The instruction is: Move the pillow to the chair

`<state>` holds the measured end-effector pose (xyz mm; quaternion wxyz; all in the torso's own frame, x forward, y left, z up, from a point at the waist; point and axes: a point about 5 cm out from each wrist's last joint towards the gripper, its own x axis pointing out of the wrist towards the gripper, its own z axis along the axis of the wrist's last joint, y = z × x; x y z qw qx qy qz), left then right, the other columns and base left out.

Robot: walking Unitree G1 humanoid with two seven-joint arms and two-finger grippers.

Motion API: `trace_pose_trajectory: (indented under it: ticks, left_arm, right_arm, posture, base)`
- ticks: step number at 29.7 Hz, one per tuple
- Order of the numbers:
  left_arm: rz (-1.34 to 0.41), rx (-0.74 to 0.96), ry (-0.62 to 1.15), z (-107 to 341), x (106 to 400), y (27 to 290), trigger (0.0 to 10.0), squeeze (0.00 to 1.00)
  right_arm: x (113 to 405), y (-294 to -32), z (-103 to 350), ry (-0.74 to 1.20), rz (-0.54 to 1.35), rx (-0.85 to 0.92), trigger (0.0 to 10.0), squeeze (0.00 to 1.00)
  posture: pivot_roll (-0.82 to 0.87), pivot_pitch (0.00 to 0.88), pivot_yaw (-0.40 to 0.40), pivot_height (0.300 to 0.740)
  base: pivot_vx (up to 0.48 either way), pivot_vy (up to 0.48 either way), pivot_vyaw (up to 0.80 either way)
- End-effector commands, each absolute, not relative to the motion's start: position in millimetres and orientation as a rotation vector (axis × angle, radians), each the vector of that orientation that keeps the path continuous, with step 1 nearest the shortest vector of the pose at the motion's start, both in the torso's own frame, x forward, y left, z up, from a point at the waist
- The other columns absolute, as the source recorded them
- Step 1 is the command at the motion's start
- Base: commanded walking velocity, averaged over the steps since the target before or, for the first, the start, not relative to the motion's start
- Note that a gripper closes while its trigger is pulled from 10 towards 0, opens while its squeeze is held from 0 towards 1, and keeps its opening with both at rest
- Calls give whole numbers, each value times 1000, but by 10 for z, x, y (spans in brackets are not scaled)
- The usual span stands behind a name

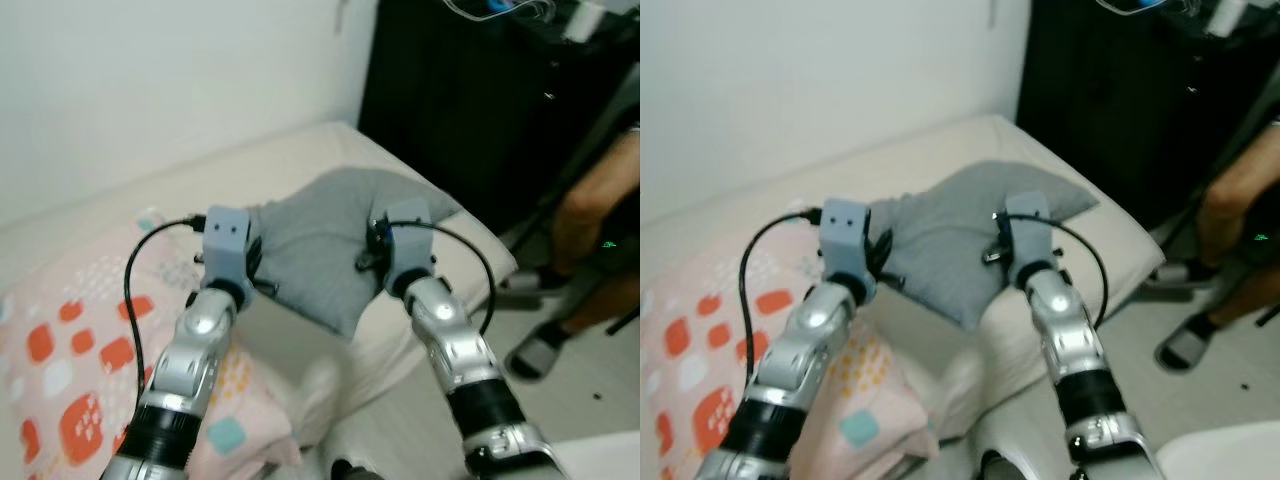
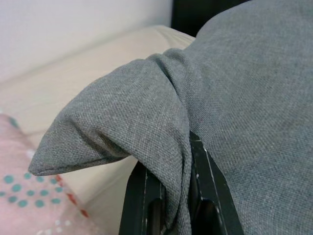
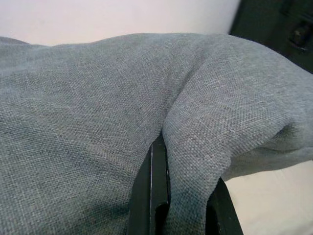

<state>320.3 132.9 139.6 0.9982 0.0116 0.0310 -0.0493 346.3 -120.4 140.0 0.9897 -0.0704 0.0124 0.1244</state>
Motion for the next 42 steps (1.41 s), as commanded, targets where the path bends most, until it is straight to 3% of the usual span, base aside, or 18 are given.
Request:
trace_pose_trajectory:
  ticks: [1,42]
  left_arm:
    - [-75,52,49,1410,3202,1378,10000,0]
    - [-116,40,104,1330,3189,1341,10000,0]
  right_arm:
    - [3457,-1243,1424,6,240,-151,10000,0]
    - [3495,-1323,1382,49,165,-131,10000,0]
  posture:
    - [16,127,10,736]
    - [17,117,14,736]
  base:
    - [0,0,-800]
    - [0,0,-800]
